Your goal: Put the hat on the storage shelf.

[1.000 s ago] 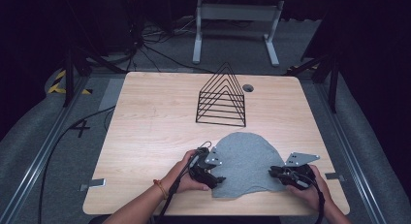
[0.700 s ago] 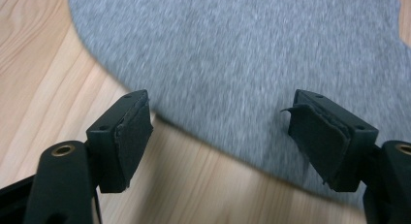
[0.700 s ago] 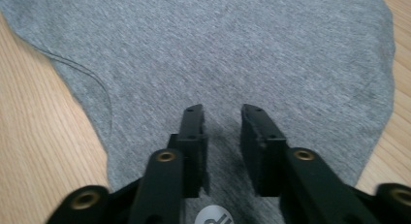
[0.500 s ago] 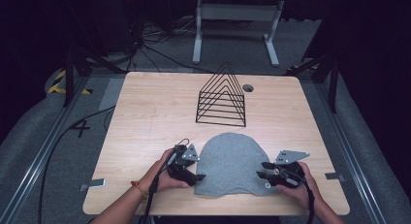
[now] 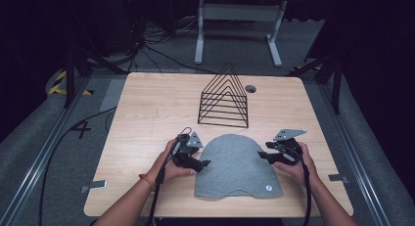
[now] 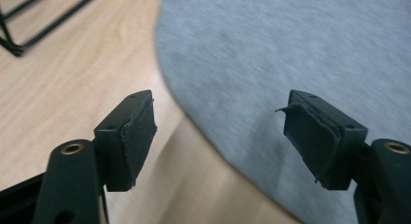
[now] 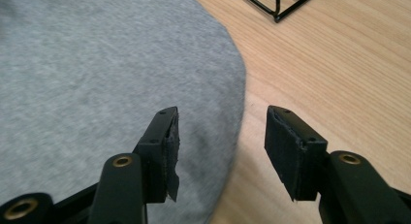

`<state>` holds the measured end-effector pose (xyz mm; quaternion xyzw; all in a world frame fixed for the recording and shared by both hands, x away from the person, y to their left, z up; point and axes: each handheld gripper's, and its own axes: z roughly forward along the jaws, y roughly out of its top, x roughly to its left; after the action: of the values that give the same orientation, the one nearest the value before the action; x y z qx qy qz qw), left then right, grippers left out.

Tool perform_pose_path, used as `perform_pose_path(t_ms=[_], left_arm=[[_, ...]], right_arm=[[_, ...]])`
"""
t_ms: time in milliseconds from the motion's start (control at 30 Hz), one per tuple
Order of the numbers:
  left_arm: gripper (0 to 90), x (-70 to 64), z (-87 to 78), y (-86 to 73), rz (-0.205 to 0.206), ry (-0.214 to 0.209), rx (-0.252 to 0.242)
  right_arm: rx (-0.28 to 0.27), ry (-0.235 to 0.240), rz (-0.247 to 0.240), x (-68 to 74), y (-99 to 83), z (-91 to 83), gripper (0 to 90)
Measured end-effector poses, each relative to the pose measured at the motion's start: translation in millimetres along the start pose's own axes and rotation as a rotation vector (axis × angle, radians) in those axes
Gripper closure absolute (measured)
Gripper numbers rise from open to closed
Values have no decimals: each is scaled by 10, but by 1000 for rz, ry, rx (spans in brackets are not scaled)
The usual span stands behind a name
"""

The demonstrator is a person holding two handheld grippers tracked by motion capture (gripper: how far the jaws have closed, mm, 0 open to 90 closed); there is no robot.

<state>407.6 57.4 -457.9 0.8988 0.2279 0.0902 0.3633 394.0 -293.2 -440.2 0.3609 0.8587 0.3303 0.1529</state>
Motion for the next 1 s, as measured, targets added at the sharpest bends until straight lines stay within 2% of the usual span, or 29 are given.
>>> perform_pose_path(t_ms=[33, 100, 167, 233, 300, 400, 433, 467, 500, 533, 567, 667, 700, 733, 767, 833, 900, 1000], left_arm=[[283, 0, 0, 0, 0, 0, 0], [284, 72, 72, 27, -35, 4, 11], [284, 112, 120, 34, -35, 16, 21], [279, 138, 155, 26, -51, 12, 25], [269, 148, 157, 24, -57, 15, 22], [276, 144, 153, 26, -56, 13, 24], [345, 124, 144, 35, -49, 6, 27], [372, 124, 144, 35, -49, 6, 27], [407, 100, 136, 46, -47, -2, 30], [455, 100, 136, 46, -47, -2, 30], [455, 91, 130, 50, -44, -10, 32], [572, 96, 129, 54, -53, -20, 25], [613, 108, 132, 45, -78, -24, 12], [673, 127, 131, 43, -80, -30, 7], [756, 163, 136, 28, -98, -45, -6], [813, 172, 147, 19, -109, -52, -24], [846, 166, 147, 29, -95, -51, -18], [866, 146, 143, 39, -78, -39, -13]], right_arm=[[1, 0, 5, -29, 11, 35, 482], [6, 15, 17, -53, 19, 65, 474], [24, 33, 14, -53, 24, 116, 463], [56, 22, 2, -30, 25, 167, 439], [44, 15, 7, -27, 23, 195, 413], [35, 12, 9, -24, 15, 202, 425], [35, 28, 2, 7, 22, 194, 544], [35, 28, 2, 7, 22, 194, 544], [44, 41, 2, 35, 35, 188, 627], [44, 41, 2, 35, 35, 188, 627], [50, 49, 5, 46, 43, 185, 666], [44, 65, 42, 36, 42, 190, 775], [40, 80, 55, 24, 35, 192, 810], [26, 107, 75, 1, 17, 197, 834], [9, 127, 100, -20, -9, 199, 848], [5, 130, 102, -25, -14, 198, 855], [4, 115, 76, 5, -12, 191, 860], [4, 110, 65, 21, -10, 181, 861]])
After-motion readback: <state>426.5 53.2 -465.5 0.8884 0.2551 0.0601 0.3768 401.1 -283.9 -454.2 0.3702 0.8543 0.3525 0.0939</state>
